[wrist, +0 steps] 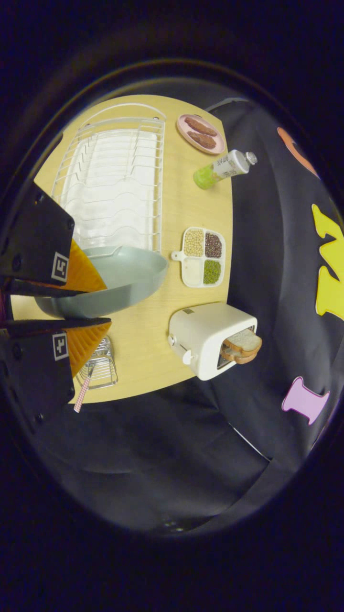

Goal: Take the plate from the dish rack, then take the spoon from the basket and place it into the plate.

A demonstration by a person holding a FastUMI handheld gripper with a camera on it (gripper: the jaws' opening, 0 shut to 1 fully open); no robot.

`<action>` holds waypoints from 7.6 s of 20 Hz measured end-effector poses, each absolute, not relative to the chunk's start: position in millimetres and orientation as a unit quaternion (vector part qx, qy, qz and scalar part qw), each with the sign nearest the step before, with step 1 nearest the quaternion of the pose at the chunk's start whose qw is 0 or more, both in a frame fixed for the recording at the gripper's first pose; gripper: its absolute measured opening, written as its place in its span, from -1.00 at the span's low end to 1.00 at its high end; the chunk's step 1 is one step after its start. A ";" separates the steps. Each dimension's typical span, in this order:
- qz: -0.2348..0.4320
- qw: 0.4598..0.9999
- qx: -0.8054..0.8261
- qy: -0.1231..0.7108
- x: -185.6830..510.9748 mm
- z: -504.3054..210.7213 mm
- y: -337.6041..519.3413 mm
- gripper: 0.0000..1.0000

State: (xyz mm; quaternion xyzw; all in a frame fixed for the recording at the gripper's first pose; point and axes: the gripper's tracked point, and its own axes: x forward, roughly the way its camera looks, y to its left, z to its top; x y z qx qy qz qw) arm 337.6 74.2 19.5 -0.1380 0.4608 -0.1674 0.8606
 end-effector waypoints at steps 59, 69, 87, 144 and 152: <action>0.029 0.998 -0.027 0.048 152.0 -105.6 -22.5 1.00; -0.052 0.997 0.010 0.057 208.5 -101.1 -134.5 1.00; 0.026 0.997 0.079 0.008 291.8 -62.2 -133.7 -0.65; 0.074 0.995 -0.018 0.070 110.2 -83.1 110.2 0.44; 0.068 0.997 -0.019 0.015 69.1 -39.3 61.9 0.91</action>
